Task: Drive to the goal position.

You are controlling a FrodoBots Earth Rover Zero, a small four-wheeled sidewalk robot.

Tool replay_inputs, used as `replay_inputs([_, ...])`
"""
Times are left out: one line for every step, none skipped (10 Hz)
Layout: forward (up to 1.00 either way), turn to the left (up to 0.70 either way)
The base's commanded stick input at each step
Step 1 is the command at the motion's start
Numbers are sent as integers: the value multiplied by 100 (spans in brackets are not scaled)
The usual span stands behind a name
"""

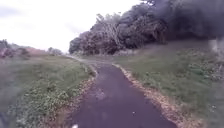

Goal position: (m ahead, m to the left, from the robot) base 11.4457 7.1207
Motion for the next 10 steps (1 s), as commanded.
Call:
replay_inputs([60, 0])
replay_inputs([60, 0])
replay_inputs([60, 0])
replay_inputs([60, 0])
replay_inputs([60, 0])
replay_inputs([60, 0])
replay_inputs([60, 0])
replay_inputs([60, 0])
replay_inputs([60, 0])
replay_inputs([60, 0])
